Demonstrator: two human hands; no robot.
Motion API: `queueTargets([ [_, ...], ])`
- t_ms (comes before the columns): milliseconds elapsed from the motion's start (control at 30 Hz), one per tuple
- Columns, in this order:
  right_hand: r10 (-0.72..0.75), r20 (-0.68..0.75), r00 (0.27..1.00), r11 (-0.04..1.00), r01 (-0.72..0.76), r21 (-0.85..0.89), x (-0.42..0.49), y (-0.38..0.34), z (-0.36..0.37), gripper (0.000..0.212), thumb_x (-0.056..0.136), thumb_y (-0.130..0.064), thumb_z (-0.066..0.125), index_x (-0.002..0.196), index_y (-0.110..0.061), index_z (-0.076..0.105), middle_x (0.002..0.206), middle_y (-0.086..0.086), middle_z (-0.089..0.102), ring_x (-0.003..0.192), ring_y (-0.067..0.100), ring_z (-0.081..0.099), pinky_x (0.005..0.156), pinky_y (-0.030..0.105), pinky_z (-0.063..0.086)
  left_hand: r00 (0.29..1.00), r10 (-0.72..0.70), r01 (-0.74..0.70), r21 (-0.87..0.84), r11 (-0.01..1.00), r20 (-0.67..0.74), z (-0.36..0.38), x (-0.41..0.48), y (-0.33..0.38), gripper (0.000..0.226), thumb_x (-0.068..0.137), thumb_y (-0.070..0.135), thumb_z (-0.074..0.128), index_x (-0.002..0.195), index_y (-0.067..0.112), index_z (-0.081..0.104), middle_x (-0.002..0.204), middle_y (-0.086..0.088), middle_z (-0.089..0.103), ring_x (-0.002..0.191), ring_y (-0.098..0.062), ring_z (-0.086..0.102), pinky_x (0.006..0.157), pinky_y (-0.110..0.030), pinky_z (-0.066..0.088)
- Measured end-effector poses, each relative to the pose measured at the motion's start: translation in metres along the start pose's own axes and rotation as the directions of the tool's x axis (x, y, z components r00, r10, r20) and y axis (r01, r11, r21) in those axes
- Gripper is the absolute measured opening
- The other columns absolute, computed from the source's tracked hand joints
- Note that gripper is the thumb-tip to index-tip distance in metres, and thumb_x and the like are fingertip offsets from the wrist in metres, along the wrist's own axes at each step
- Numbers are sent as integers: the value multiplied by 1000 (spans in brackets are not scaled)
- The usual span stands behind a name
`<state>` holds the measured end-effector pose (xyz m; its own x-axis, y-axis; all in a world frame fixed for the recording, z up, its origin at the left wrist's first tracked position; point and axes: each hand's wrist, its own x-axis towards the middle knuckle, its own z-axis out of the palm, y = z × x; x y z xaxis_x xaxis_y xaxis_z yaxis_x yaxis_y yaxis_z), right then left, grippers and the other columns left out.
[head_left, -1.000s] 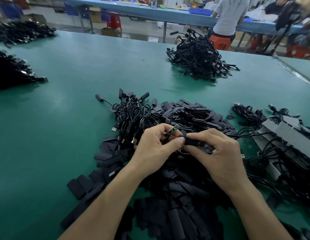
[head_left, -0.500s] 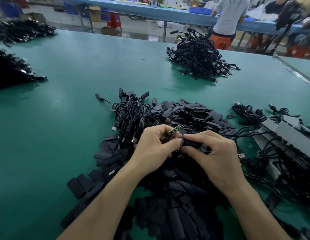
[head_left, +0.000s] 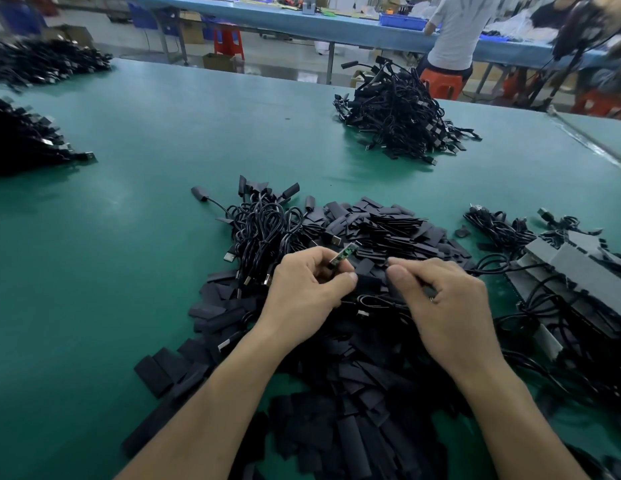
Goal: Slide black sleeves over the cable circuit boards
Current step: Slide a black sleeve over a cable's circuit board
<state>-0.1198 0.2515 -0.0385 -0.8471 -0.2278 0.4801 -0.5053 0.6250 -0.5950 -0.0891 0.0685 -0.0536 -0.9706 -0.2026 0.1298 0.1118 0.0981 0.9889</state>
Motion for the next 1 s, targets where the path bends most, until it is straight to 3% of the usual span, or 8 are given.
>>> queueTargets([
  [100,170,78,982,917,-129,-377,0,10,-3,33,93,-41,61,118,-23,71,112,0,70,106,24,60,93,41,47,999,11,-9,35,999,-51,0,0,-2,18,80,8,79,77,23,70,66,7,65,58,-8,58,58,-26,54],
  [200,338,182,923,862,-227,-454,0,10,-3,41,93,-49,55,126,-26,66,119,1,63,111,25,56,95,44,47,998,29,-24,82,996,-54,-1,-1,-2,25,75,9,84,79,28,69,73,12,63,61,-2,54,65,-27,55],
  [400,346,131,929,926,-316,-204,1,7,-6,10,84,-30,77,91,-30,71,85,-10,67,83,12,64,80,36,53,995,48,-44,42,998,-88,1,0,-1,10,86,23,78,92,29,73,86,3,62,65,1,54,59,-12,47],
  [533,333,6,943,938,-331,-102,1,5,-7,18,84,-21,77,76,-31,65,70,-16,65,71,-3,60,64,19,45,996,41,-34,81,996,-82,1,1,-3,9,89,24,74,94,31,72,91,8,67,72,2,57,70,-14,46],
  [633,315,20,949,927,-303,-220,0,6,-4,8,86,-33,74,91,-30,69,85,-13,67,84,11,65,75,32,53,996,51,-45,81,996,-70,1,0,-4,10,87,19,75,89,29,73,78,11,63,66,-1,54,65,-14,47],
  [700,360,105,927,876,-297,-379,0,7,-2,25,87,-46,69,104,-29,72,101,-4,67,97,21,63,86,39,52,996,56,-51,66,996,-69,1,0,-5,11,86,17,76,87,27,73,71,12,60,63,-2,53,59,-13,47],
  [833,380,78,922,907,-355,-225,2,11,-1,10,84,-36,75,93,-32,74,87,-10,69,89,15,65,86,42,53,997,49,-46,58,997,-53,1,0,-7,11,85,16,77,88,27,73,65,20,58,58,-1,52,57,-14,47],
  [1000,236,-176,956,972,-231,50,2,10,-2,17,89,-16,72,84,-32,65,71,-20,64,75,-9,60,67,2,42,998,41,-37,71,997,-53,1,1,-8,13,80,34,77,91,30,74,70,16,63,64,-4,55,64,-23,51],
])
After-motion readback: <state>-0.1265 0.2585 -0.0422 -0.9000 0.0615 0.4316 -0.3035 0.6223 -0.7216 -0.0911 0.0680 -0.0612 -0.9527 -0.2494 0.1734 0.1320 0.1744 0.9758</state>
